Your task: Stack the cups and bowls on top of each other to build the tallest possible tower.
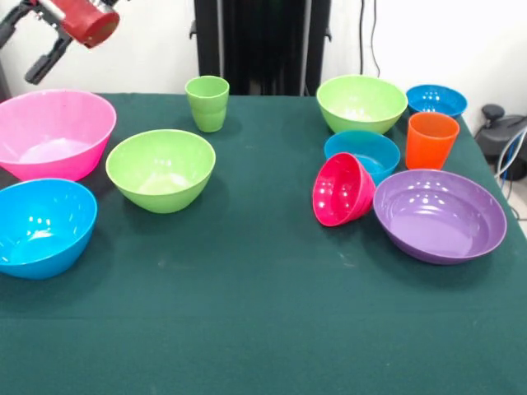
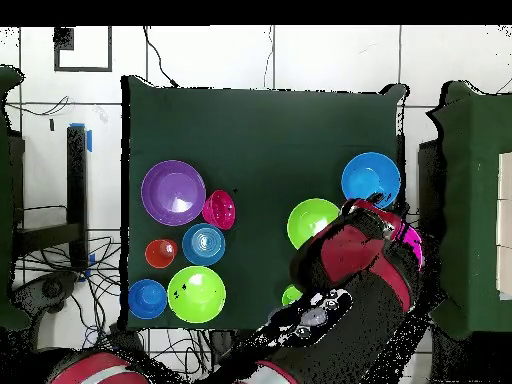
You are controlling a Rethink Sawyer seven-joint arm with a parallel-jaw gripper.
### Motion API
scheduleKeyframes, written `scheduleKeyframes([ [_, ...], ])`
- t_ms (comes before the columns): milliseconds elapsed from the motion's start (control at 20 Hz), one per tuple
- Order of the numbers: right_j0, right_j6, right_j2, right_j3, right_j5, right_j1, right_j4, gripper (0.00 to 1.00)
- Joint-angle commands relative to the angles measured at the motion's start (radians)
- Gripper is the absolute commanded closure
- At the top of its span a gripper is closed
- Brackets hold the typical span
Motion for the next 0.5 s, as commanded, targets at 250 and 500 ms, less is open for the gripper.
scheduleKeyframes([
  [250, -1.347, -0.141, 1.609, 0.669, 0.289, -0.597, -0.282, 0.00],
  [500, -1.337, -0.213, 1.576, 0.678, 0.245, -0.586, -0.218, 0.00],
])
